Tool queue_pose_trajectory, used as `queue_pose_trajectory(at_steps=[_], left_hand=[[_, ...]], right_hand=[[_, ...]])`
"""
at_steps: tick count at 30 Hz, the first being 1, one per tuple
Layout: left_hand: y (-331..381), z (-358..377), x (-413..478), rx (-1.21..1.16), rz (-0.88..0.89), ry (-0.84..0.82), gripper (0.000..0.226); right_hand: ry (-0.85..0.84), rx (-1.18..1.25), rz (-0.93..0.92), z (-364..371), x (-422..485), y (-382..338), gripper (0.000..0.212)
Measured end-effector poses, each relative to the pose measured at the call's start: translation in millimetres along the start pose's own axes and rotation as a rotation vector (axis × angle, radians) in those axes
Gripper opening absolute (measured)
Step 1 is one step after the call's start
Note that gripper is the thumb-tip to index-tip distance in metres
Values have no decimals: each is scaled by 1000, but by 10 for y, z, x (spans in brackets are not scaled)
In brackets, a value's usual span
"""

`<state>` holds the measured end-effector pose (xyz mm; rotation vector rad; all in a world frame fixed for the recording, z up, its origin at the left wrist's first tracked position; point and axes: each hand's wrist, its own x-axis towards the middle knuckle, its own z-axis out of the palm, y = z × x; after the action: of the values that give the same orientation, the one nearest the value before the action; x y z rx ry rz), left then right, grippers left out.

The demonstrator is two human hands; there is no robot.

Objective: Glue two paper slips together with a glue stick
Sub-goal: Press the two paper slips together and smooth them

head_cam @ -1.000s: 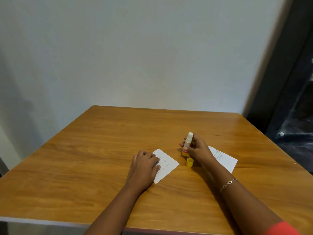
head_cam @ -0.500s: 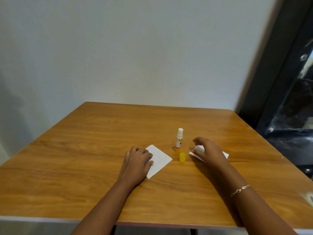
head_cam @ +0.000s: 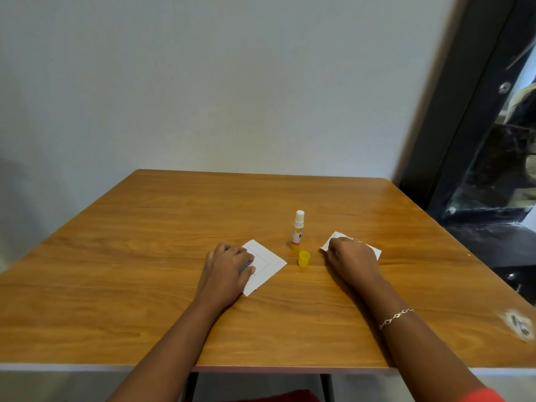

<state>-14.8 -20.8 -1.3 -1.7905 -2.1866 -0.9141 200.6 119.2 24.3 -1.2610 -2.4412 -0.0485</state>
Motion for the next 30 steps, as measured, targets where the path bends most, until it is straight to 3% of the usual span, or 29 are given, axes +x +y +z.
queue_pose_trajectory(at_steps=[5,9,14,18,20,23,30], left_hand=[[1,-28,-11,-34,27,78,29],[27,-67,-13,-132,23,130,39],[268,-242,-28,-628,-149,218,29],[452,-396,-2,-926,-209,147,37],[434,-442,2,-969,-225,108,35],[366,-465,-39,-961,-250,96,2],[200,-416,-127,-909,-340,142,13]], right_hand=[[129,74,72,-270,-114,-6,17],[204,341,42,-650,-235,-133,12],[116,783,-16,-901,-219,-341,18],[3,1024,34,-805,-140,-536,22],[-28,1057,49,-726,-108,-636,24],[-49,1059,66,-611,-96,-751,24],[-36,961,72,-339,-126,-891,3]])
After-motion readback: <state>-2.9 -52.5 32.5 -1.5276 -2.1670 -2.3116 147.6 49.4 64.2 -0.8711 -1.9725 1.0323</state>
